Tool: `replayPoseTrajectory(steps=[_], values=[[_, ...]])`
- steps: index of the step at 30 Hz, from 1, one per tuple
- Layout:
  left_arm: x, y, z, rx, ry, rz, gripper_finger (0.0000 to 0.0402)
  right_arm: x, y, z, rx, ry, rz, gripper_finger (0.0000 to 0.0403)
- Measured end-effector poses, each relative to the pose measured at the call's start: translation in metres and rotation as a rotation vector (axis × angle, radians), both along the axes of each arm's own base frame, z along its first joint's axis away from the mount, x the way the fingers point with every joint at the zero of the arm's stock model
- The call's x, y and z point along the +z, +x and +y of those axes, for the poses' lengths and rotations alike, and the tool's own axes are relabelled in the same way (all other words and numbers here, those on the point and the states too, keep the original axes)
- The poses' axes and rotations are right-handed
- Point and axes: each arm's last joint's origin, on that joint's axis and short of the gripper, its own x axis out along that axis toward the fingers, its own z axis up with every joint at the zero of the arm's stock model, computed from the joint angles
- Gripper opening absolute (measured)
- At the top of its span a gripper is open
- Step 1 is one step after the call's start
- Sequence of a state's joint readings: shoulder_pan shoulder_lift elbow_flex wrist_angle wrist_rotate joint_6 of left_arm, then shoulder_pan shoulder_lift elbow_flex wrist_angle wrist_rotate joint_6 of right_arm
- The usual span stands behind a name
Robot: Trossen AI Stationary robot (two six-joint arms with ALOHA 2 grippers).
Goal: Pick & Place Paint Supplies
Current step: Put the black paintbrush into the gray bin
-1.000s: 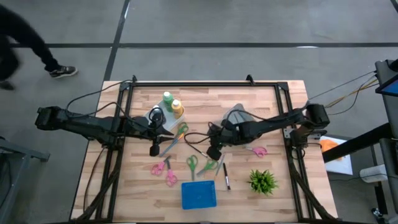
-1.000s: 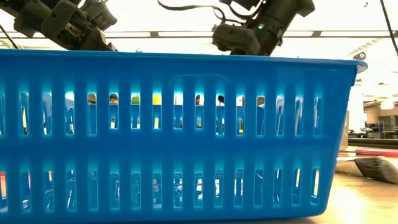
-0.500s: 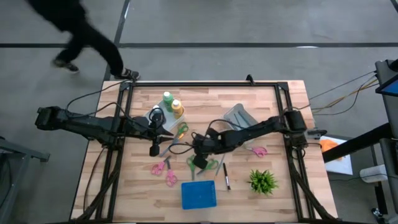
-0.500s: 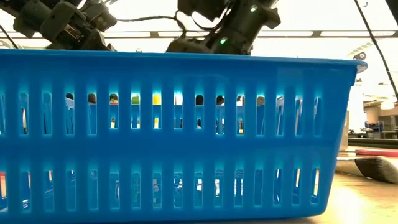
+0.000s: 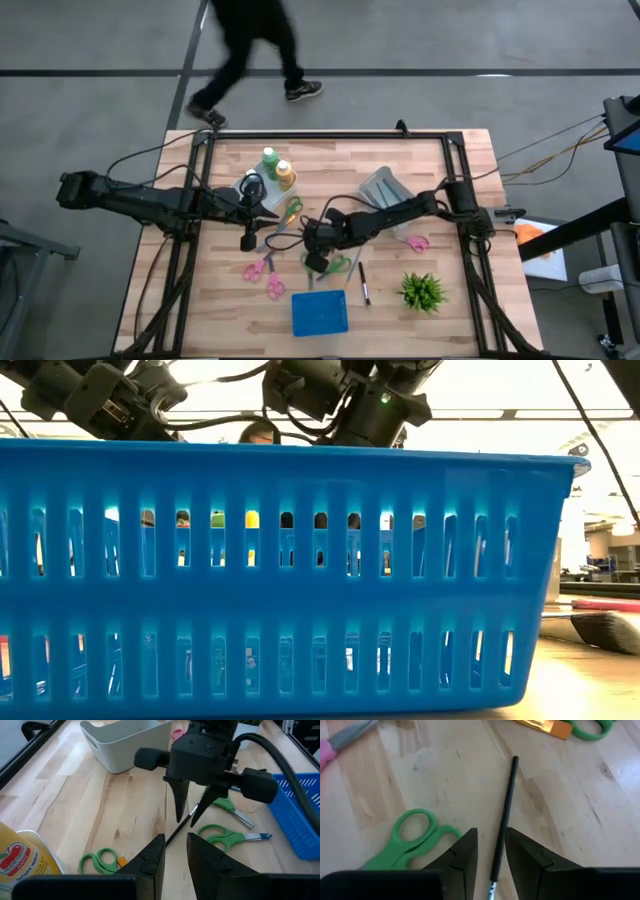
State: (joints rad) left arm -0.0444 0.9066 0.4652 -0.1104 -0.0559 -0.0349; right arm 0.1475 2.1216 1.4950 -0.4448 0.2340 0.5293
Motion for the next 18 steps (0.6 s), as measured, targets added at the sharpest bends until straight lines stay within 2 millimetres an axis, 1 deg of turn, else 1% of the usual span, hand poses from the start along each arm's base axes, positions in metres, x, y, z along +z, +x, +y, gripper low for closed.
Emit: replayPoseTrajectory(steps=[5, 8, 13, 18], values=[[0.000, 0.000, 0.000, 0.000, 0.000, 0.000, 0.0082, 0.000, 0.001, -0.010, 0.015, -0.014, 0.009, 0.0097], [0.000, 0.000, 0.000, -0.001, 0.000, 0.000, 0.0082, 0.000, 0.002, -0.016, 0.020, 0.022, 0.004, 0.0097], [0.000, 0.000, 0.000, 0.000, 0.000, 0.001, 0.0082, -0.009, 0.004, -0.017, 0.021, 0.028, 0.018, 0.0097], [0.000, 0.000, 0.000, 0.000, 0.000, 0.004, 0.0082, -0.011, 0.004, -0.018, 0.017, 0.026, 0.011, 0.0097]])
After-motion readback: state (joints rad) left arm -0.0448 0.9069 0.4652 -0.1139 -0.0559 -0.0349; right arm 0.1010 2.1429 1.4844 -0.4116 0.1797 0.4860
